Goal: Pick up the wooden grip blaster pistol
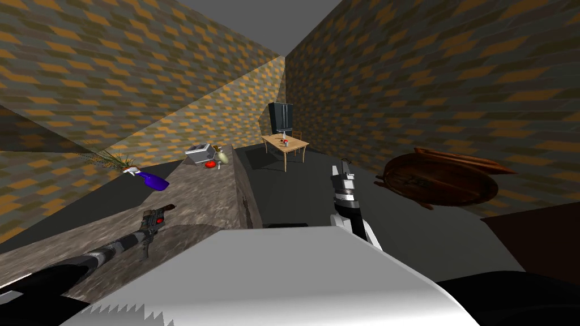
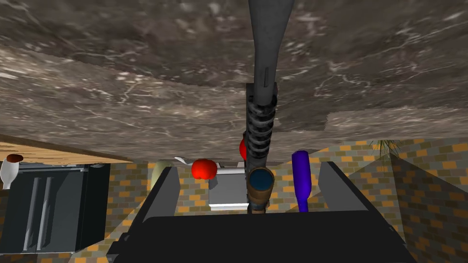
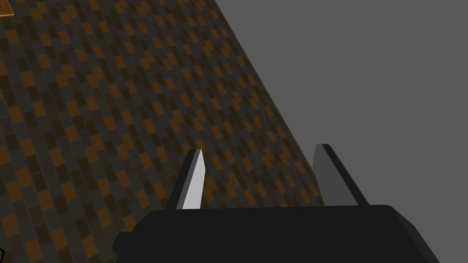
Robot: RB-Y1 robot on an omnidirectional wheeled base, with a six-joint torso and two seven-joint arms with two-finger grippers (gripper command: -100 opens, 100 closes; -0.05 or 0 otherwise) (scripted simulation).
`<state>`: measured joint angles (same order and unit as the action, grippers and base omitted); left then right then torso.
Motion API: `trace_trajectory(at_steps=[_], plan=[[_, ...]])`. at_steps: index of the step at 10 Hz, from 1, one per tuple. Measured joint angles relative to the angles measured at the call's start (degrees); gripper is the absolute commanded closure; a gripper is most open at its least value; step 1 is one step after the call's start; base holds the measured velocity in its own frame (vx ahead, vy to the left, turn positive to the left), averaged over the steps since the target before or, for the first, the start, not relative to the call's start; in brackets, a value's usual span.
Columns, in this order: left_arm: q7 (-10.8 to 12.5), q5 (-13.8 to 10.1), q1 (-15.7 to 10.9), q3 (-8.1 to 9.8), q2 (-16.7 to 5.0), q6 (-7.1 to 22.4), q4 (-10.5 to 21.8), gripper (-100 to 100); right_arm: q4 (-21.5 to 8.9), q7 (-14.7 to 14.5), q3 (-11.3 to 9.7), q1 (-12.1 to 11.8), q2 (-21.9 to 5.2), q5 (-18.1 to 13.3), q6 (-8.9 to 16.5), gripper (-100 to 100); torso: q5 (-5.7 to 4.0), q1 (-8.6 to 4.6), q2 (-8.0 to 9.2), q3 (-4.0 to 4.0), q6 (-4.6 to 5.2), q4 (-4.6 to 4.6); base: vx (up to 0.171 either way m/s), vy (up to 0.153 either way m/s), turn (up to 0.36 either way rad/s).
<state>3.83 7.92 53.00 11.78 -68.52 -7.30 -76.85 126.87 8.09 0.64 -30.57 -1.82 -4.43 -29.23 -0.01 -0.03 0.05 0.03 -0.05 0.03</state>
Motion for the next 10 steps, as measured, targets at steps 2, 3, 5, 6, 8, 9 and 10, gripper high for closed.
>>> trace_trajectory(at_steps=[2,3,5,6,8,9,10], plan=[[0.7,-0.6,-1.5,-1.26,-0.2,0.6,2.2,-100,0.0,0.0,0.0,0.0,0.0,0.0,0.0,0,0.01,0.03,0.33,0.18,0.07,0.07,-0.126,0.009,-0.306],[1.2,-1.0,-2.2,-1.86,-0.1,1.1,3.3,-100,0.0,0.0,0.0,0.0,0.0,0.0,0.0,0,0.01,0.04,0.48,0.27,0.04,0.10,-0.161,0.009,-0.302],[2.2,-1.9,-1.8,-1.75,0.2,2.7,3.7,-100,0.0,0.0,0.0,0.0,0.0,0.0,0.0,0,0.00,0.01,0.60,0.35,0.01,0.14,-0.125,-0.004,-0.169],[2.4,-2.0,-2.3,-2.16,0.3,2.8,4.7,-100,0.0,0.0,0.0,0.0,0.0,0.0,0.0,0,0.00,0.02,0.45,0.28,-0.04,0.12,-0.075,-0.010,-0.177],[3.1,-2.7,-3.9,-3.48,0.2,3.3,7.1,-100,0.0,0.0,0.0,0.0,0.0,0.0,0.0,0,0.00,0.01,0.39,0.23,0.01,0.09,-0.118,-0.014,-0.275],[3.6,-3.1,-4.5,-4.02,0.2,3.7,8.4,-100,0.0,0.0,0.0,0.0,0.0,0.0,0.0,0,0.00,0.00,0.46,0.27,0.03,0.11,-0.149,-0.003,-0.311],[4.2,-3.6,-4.8,-4.35,0.1,4.3,9.1,-100,0.0,0.0,0.0,0.0,0.0,0.0,0.0,0,0.00,0.05,0.54,0.31,0.01,0.12,-0.170,-0.004,-0.262]])
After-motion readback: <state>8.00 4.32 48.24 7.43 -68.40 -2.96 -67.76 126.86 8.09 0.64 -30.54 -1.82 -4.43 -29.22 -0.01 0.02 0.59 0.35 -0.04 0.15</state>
